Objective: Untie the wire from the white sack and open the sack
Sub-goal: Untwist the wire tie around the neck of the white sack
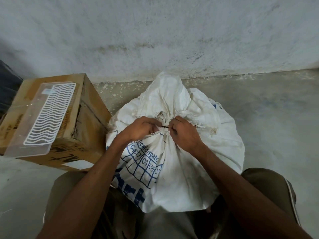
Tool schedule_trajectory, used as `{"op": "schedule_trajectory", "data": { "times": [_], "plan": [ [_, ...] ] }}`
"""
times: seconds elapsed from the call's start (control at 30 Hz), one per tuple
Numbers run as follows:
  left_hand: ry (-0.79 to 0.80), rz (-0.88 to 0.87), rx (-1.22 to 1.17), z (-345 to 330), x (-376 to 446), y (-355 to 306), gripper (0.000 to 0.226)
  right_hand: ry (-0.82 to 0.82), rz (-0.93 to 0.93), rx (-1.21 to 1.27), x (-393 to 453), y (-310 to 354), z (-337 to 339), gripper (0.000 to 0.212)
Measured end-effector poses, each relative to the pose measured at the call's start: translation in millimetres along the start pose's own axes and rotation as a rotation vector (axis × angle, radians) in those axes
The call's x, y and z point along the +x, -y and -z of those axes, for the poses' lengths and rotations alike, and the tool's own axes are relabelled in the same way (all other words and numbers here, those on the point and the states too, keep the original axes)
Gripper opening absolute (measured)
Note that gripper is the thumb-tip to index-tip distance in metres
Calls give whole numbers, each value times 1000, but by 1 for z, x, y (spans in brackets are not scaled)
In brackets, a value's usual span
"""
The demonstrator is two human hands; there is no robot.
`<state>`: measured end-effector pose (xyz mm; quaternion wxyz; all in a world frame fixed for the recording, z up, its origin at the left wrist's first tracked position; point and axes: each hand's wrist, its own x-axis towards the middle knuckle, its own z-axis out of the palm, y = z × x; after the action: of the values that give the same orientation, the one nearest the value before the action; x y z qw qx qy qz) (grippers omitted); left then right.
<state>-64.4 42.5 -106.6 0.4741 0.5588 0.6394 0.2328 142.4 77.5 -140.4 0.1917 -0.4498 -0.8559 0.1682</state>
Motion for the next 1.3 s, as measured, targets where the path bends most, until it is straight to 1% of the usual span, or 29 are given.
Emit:
{"op": "schedule_trajectory", "data": {
  "times": [0.07, 0.1, 0.17, 0.23, 0.3, 0.33, 0.4, 0.47, 0.57, 0.63, 0.73, 0.8, 0.87, 0.93, 1.03, 1.17, 1.23, 1.3],
  "plan": [
    [-6, 39, -81, 1, 5, 4, 46, 0, -2, 36, 1, -2, -1, 6],
    [-27, 27, -57, -1, 7, 5, 41, -4, -9, 62, 1, -3, -1, 7],
    [-141, -38, 72, -10, 10, 7, 25, -21, -36, 122, 1, -5, -1, 8],
    [-270, -73, 111, -21, 13, 13, 15, -35, -61, 156, 1, -6, -3, 8],
    [-300, -84, 91, -28, 17, 17, 13, -34, -84, 131, -1, -6, -5, 7],
    [-302, -111, 128, -31, 17, 18, 14, -31, -94, 101, -2, -5, -5, 8],
    [-338, -185, 284, -38, 14, 19, 17, -18, -102, 28, -3, -4, -7, 13],
    [-407, -241, 407, -47, 10, 20, 19, -11, -99, -15, -3, -3, -8, 16],
    [-476, -214, 408, -51, 9, 22, 19, -24, -79, -13, -1, -2, -10, 13],
    [-463, -189, 407, -47, 11, 22, 18, -36, -76, 4, -1, -2, -12, 12],
    [-368, -170, 384, -48, 14, 19, 15, -46, -76, -15, -3, -2, -16, 13],
    [-299, -164, 313, -49, 16, 20, 12, -31, -66, -64, -4, -3, -18, 15],
    [-246, -161, 243, -47, 18, 22, 16, -6, -40, -116, -5, -5, -20, 16],
    [-203, -166, 224, -45, 19, 24, 17, 20, 12, -193, -5, -8, -23, 12],
    [-217, -177, 206, -47, 19, 28, 18, 47, 55, -256, -4, -10, -30, 3],
    [-264, -185, 254, -52, 19, 30, 14, 49, 69, -255, -3, -10, -32, 3],
    [-262, -206, 297, -53, 19, 30, 12, 30, 90, -223, -4, -11, -30, 3],
    [-256, -217, 299, -53, 20, 30, 13, 17, 79, -134, -4, -12, -27, 7]
  ]
}}
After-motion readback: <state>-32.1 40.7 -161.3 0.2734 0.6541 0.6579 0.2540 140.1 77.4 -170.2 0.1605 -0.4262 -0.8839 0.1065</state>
